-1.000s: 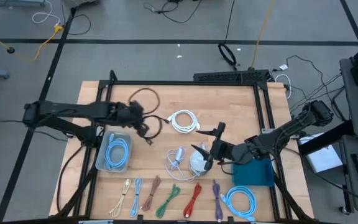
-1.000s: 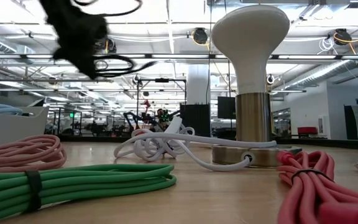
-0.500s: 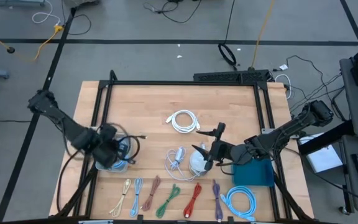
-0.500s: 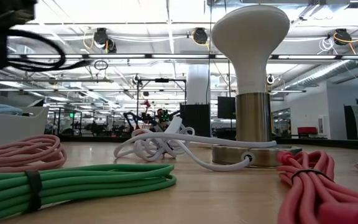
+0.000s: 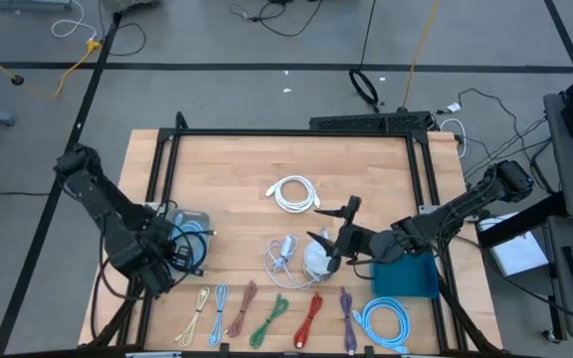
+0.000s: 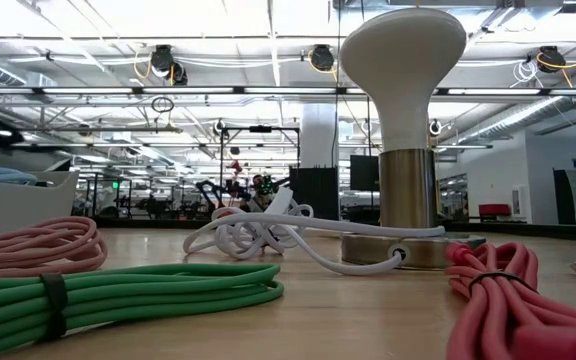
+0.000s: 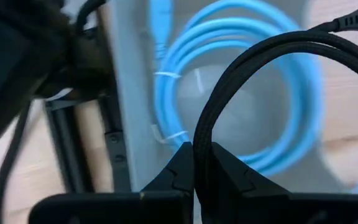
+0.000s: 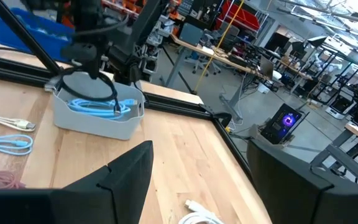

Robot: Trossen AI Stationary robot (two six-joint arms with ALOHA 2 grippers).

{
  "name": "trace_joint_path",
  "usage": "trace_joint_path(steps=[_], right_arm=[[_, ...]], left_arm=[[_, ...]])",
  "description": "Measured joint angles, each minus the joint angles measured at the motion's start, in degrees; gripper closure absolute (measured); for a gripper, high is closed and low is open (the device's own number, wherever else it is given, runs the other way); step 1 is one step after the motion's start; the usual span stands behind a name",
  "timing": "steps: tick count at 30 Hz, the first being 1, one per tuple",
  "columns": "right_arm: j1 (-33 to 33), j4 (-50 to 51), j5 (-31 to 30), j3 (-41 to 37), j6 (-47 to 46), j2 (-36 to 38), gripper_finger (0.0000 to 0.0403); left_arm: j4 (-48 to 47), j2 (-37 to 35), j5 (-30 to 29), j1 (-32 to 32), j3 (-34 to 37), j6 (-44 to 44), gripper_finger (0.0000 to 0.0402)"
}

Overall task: Pick & Place USB Port
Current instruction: Put the black HDMI cable into the gray bin, then put the pink USB cable into the blue bin

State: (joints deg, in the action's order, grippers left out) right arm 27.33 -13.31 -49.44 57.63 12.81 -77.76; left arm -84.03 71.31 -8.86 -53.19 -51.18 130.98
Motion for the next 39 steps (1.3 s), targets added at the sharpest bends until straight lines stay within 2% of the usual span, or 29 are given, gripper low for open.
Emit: trace_joint_path(steps=[11, 15, 20, 31, 39], right_arm=[[0.02, -1.3, 0.24, 0.0, 0.01, 0.0, 0.0149], [0.02, -1.79, 3.49, 0.0, 0.05, -0.02, 0.0149], [0.15, -2.31, 6.24, -0.02, 0.08, 0.0, 0.0149], [0.15, -2.31, 6.09, -0.02, 0.05, -0.01, 0.0149], [0.15, -2.28, 6.07, -0.02, 0.09, 0.0, 0.0149]], left_arm=[[5.7, -0.04, 1.68, -2.08, 10.12, 4.32, 0.0379], [5.99, -0.06, 2.58, -2.08, 10.06, 4.55, 0.0379], [6.36, -0.11, 6.58, -2.06, 11.94, 4.09, 0.0378], [6.9, -0.07, 7.37, -2.08, 12.31, 3.75, 0.0262], [5.38, -0.07, 4.23, -4.35, 11.69, 6.77, 0.024]])
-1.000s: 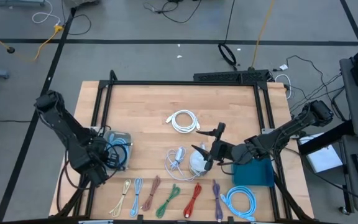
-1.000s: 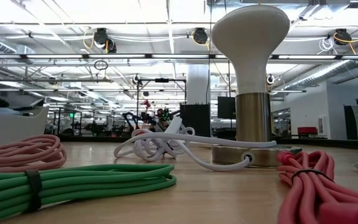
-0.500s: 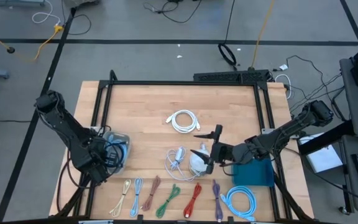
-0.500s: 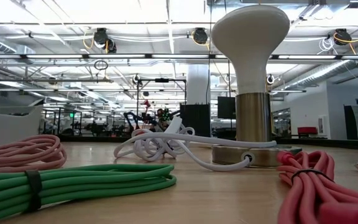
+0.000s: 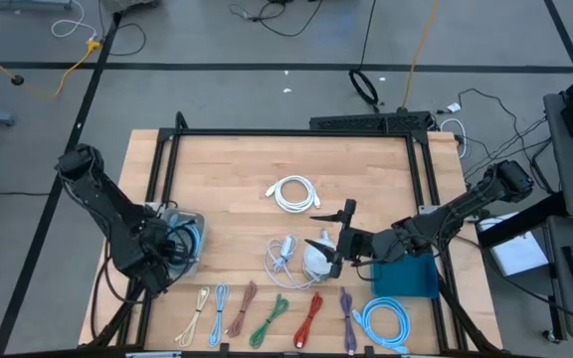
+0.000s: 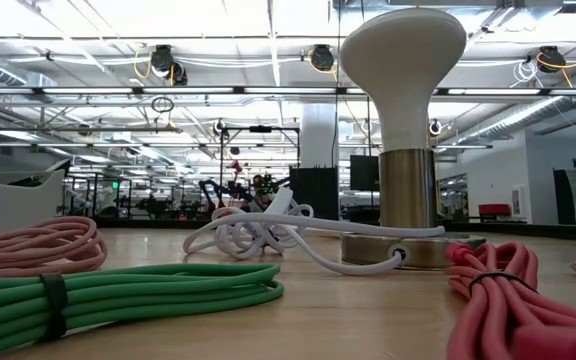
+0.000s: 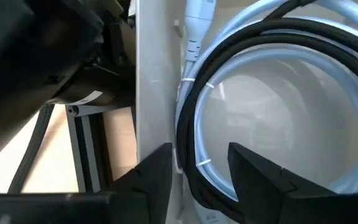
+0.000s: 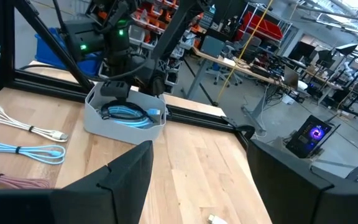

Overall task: Pick & Place USB Port
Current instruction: Put the pink USB cable into the blue bin

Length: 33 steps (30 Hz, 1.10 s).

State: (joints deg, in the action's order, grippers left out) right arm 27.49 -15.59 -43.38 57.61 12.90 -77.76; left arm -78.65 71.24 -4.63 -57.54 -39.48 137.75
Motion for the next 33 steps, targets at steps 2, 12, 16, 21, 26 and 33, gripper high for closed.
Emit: trace_joint_path(steps=[2, 12, 16, 21, 26, 33], right_arm=[[0.0, 0.0, -0.01, 0.0, 0.2, 0.0, 0.0149], [-0.68, 0.01, -0.04, 0.0, 0.14, 0.0, 0.0149], [-1.29, 0.02, -0.04, 0.0, -0.19, 0.0, 0.0149], [-1.64, 0.03, -0.07, 0.01, -0.72, -0.01, 0.0149], [-1.64, 0.04, -0.07, 0.0, -0.85, 0.0, 0.0149], [-1.58, 0.29, -0.07, 0.0, -0.79, 0.0, 0.0149]], left_arm=[[-0.18, 0.0, -0.81, -1.4, 0.0, 1.15, 0.0239], [-1.45, -0.04, -3.79, -3.67, -1.71, 2.02, 0.0238], [-2.62, -0.13, -18.61, -3.55, -6.54, -2.77, 0.0238], [-0.49, -0.68, -52.76, -1.44, -18.8, -21.26, 0.0238], [18.75, -0.45, -46.09, 4.52, -28.72, -54.32, 0.0238], [46.97, 7.3, -19.27, 13.05, -28.69, -67.37, 0.0238]])
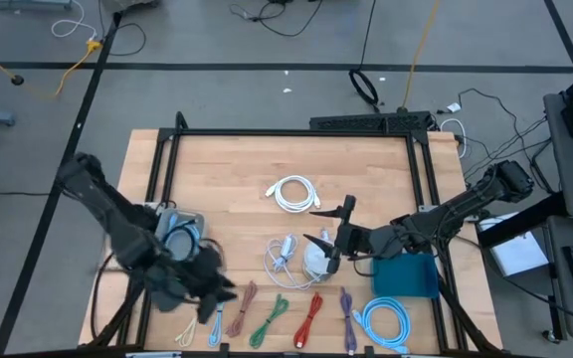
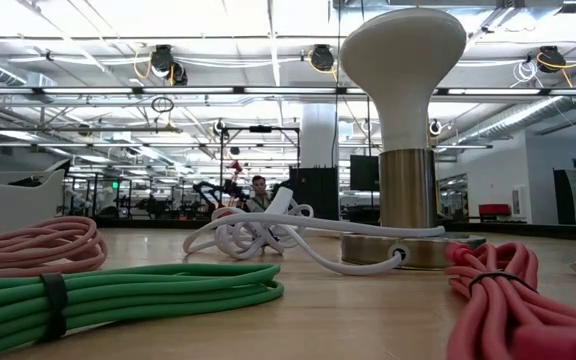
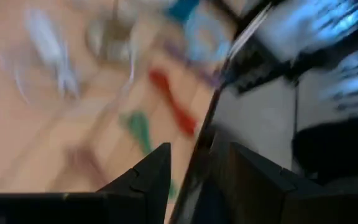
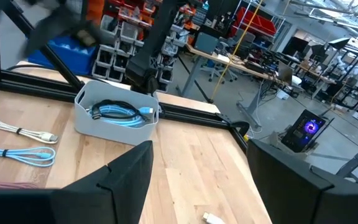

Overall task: Pick & Place USB Port
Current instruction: Put the pink USB cable into the blue bin

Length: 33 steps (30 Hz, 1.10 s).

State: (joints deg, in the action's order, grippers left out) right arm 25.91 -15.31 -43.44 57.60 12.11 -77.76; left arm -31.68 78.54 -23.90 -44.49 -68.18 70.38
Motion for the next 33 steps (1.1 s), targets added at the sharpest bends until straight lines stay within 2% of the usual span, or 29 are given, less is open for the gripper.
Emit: trace_joint_path(steps=[4, 8, 13, 24, 33], right_arm=[[0.05, 1.62, 0.0, 0.0, -0.63, 0.0, 0.0149], [0.05, 2.94, -0.2, 0.0, -1.96, 0.0, 0.0149], [0.05, 4.28, -0.15, 0.0, -4.42, 0.59, 0.0149], [2.75, 4.85, -0.22, 0.0, -5.75, 1.68, 0.0149], [5.35, 5.81, -0.47, 0.0, -5.45, 3.14, 0.0149]], left_arm=[[-5.09, 7.67, 10.97, 1.57, 0.15, 9.16, 0.0238], [-5.36, 14.41, 19.12, 2.44, 0.17, 12.55, 0.0238], [-2.22, 17.92, 19.61, 3.64, 0.19, 12.25, 0.0238], [-8.7, 20.45, 21.81, 4.3, 0.17, 13.91, 0.0238], [-2.2, 26.85, 24.68, 6.94, 0.15, 9.2, 0.0238]])
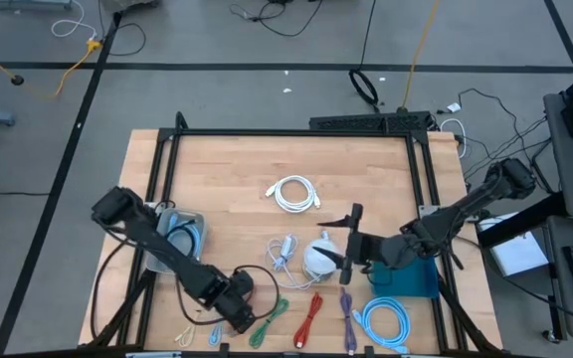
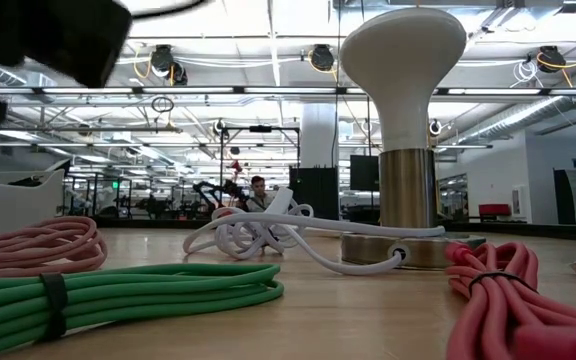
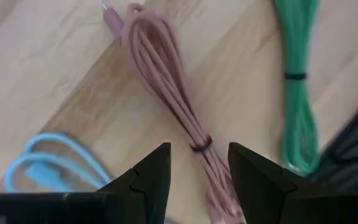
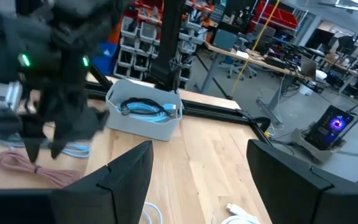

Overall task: Pick & Place USB Port
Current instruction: Put the pink USB cable into the blue bin

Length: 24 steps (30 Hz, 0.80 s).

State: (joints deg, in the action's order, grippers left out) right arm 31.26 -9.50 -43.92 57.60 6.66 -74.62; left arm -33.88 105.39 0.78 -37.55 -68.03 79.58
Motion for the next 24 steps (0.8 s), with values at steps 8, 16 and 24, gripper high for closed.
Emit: trace_joint_path(steps=[8, 16, 24], right_arm=[[4.82, 1.64, -7.32, 0.0, 0.2, 1.86, 0.0149], [8.31, 1.16, -7.57, 0.0, 0.04, 2.28, 0.0149], [11.42, 0.8, -17.57, 0.0, -0.19, 2.26, 0.0149]], left_arm=[[0.5, 5.3, 3.84, 1.99, -0.33, -2.91, 0.0248], [0.04, 2.07, -2.68, 1.76, 0.17, -6.76, 0.039], [1.42, -9.73, -23.62, -1.97, 0.17, -12.28, 0.0397]])
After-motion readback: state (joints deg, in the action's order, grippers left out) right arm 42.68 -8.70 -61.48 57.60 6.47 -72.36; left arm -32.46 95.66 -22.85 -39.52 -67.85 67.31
